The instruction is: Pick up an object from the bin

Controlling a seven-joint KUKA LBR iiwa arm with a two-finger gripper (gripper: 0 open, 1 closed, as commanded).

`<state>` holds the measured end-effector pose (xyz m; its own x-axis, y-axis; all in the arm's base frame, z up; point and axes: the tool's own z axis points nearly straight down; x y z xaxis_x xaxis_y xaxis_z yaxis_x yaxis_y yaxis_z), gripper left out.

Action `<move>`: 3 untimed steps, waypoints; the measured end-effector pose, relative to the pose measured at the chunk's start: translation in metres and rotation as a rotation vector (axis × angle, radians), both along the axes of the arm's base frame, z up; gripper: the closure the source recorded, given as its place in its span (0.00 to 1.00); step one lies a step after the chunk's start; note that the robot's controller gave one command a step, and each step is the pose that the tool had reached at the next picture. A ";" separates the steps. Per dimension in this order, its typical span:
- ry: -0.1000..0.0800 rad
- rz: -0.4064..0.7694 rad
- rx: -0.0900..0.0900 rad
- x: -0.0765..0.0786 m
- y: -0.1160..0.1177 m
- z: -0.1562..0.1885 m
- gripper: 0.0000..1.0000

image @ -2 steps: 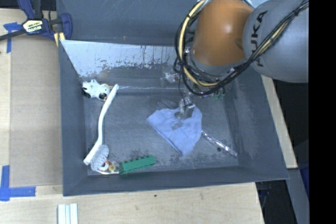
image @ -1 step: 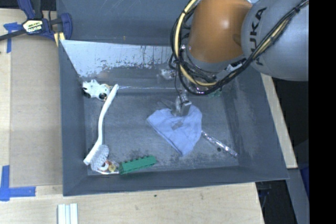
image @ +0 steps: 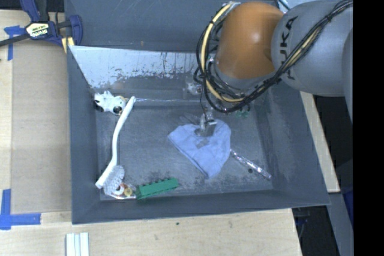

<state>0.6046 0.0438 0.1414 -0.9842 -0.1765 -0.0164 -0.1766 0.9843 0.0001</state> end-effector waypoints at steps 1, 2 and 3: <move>-0.006 0.339 -0.005 0.012 -0.008 -0.023 0.00; -0.006 -0.104 0.003 0.011 -0.007 -0.065 1.00; -0.006 -0.104 0.003 0.010 -0.007 -0.065 1.00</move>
Offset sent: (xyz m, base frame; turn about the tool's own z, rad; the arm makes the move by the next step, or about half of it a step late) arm 0.0079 -0.0073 -0.0688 0.1033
